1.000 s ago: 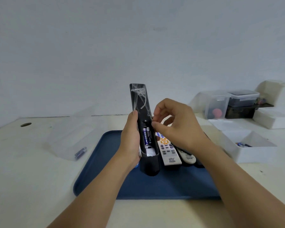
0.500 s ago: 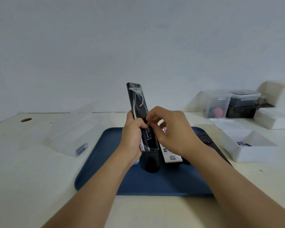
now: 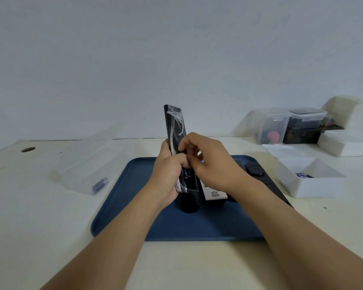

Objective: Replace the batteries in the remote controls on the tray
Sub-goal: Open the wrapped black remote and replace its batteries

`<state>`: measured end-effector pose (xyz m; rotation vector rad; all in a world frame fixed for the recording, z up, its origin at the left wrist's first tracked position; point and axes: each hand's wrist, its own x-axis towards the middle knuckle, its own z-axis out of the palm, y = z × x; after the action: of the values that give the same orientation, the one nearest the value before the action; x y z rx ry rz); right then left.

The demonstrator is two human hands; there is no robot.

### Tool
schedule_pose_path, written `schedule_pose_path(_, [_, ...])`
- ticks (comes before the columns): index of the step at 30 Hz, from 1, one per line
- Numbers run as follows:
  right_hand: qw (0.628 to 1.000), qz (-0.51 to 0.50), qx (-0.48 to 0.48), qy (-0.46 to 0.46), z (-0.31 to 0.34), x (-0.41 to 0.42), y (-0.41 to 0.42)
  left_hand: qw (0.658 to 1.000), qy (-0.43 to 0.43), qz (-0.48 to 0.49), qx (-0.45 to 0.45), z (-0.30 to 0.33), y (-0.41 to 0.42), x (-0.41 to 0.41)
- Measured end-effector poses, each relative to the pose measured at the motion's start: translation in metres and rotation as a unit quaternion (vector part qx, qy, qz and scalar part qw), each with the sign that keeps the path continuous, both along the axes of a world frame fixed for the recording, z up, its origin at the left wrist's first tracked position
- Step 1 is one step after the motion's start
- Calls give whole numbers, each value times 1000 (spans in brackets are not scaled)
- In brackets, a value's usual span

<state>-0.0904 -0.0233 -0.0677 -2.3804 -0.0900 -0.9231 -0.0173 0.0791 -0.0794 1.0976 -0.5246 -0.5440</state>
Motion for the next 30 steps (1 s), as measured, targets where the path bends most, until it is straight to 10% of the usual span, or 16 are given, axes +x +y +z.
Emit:
schedule_pose_path(26, [994, 11, 107, 10, 0, 0, 0, 987, 147, -15, -57, -1, -1, 22])
schedule_pose_path(30, [956, 33, 291, -12, 5, 1, 6, 984, 166, -30, -62, 1, 0, 21])
